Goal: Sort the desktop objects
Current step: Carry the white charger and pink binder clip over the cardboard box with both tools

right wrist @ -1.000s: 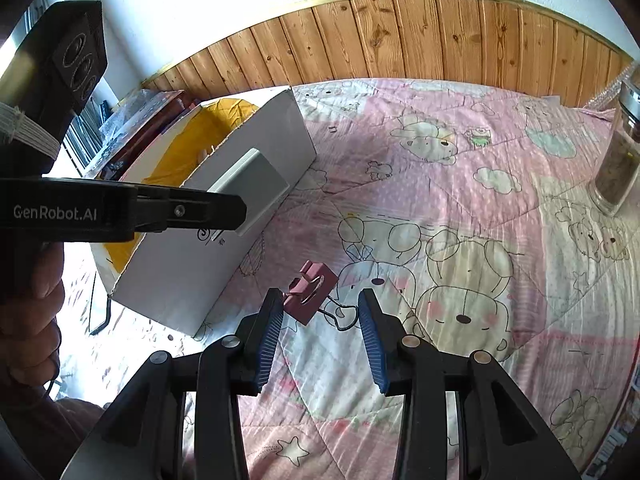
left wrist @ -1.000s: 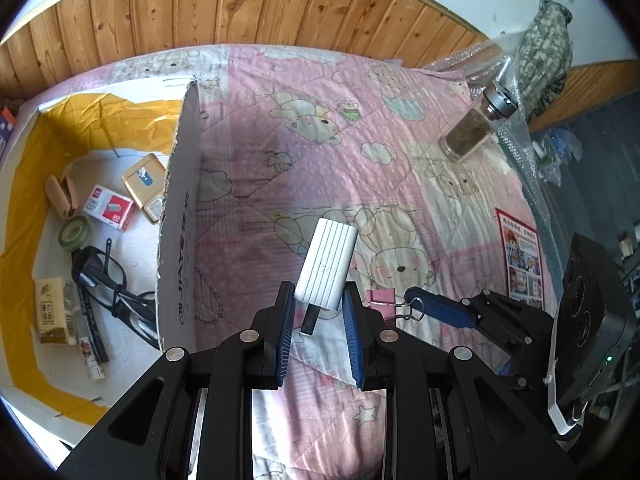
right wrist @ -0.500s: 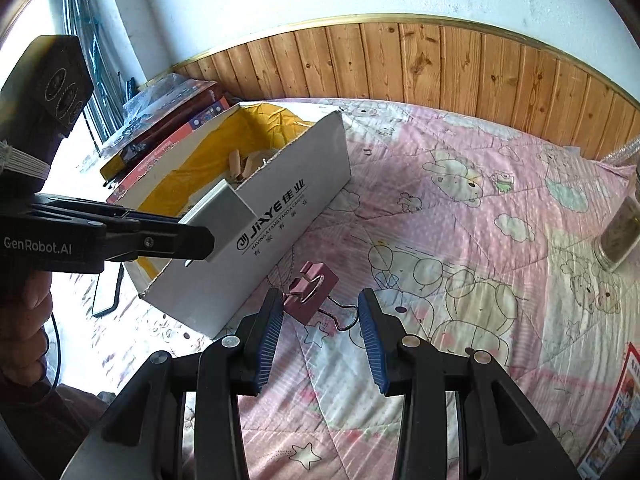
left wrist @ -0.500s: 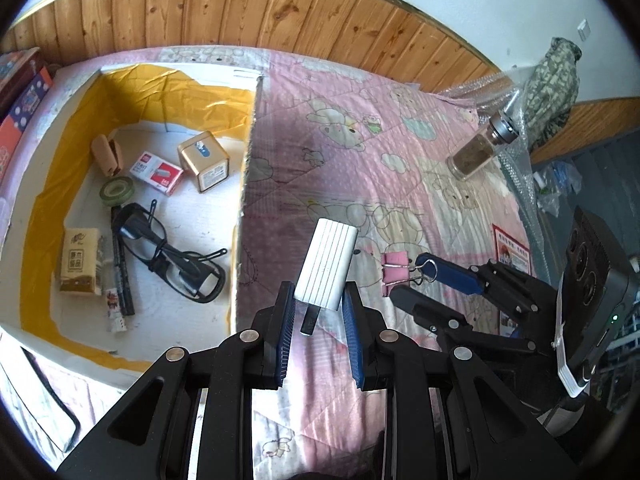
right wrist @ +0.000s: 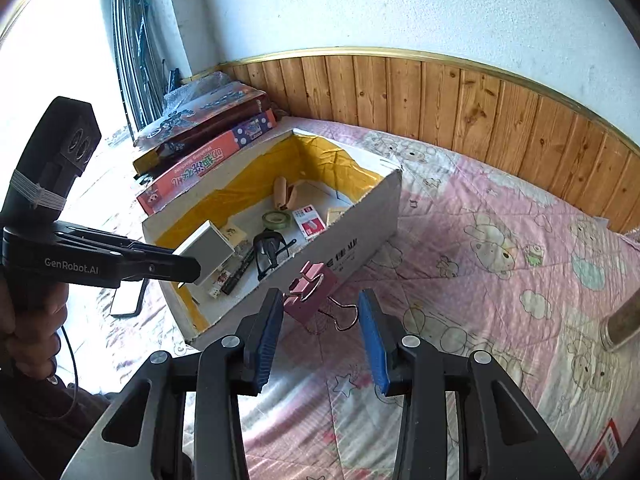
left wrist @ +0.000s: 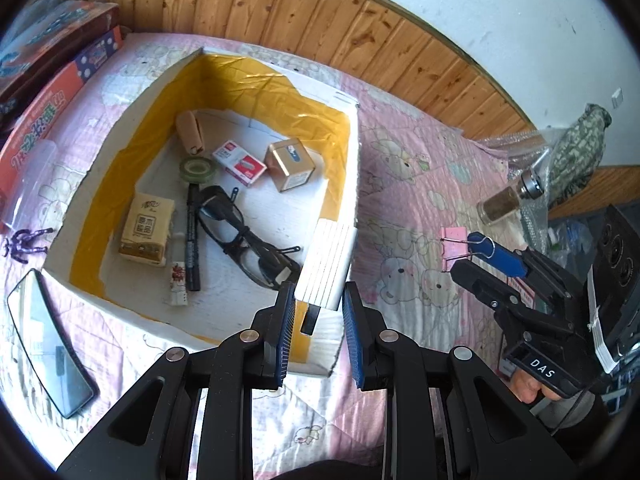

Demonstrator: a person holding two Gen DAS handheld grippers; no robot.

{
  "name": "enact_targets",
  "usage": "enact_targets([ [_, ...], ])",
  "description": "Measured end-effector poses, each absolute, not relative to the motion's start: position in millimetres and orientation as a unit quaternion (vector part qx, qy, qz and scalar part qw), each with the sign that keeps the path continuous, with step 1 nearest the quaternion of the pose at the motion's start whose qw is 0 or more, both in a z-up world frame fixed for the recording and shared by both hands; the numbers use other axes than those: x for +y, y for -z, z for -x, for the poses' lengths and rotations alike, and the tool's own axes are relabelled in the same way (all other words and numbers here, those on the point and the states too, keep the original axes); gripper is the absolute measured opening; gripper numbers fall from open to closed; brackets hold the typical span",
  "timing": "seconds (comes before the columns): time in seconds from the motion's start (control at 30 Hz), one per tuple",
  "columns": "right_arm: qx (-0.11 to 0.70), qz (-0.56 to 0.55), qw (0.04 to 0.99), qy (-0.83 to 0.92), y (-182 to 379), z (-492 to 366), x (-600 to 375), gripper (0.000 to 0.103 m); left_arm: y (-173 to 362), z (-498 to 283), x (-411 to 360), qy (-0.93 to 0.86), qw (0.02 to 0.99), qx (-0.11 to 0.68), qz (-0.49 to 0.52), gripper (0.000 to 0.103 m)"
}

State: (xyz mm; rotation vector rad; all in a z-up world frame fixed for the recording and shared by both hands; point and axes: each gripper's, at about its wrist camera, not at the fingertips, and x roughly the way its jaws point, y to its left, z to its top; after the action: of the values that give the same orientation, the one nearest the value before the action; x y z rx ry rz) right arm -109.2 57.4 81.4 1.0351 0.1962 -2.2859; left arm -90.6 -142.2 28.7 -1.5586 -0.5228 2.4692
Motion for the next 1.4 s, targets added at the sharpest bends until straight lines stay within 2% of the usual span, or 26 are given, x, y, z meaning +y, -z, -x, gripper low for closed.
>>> enact_targets([
  [0.5,0.118,-0.362,0.349,0.856,-104.1,130.1,13.6,0.04,-43.6,129.6,-178.5,-0.842,0.049,-0.185,0.505,0.024],
  [0.93,0.117,-0.37,0.355,0.851,-114.2,185.9,-5.5,0.04,-1.3,173.4,-163.0,-0.797,0.051,-0.221,0.56,0.024],
  [1.4,0.158,-0.404,0.37,0.821,-91.6,249.3,-49.4,0.04,37.1,195.6,-153.9,-0.744,0.036,-0.3,0.596,0.024],
])
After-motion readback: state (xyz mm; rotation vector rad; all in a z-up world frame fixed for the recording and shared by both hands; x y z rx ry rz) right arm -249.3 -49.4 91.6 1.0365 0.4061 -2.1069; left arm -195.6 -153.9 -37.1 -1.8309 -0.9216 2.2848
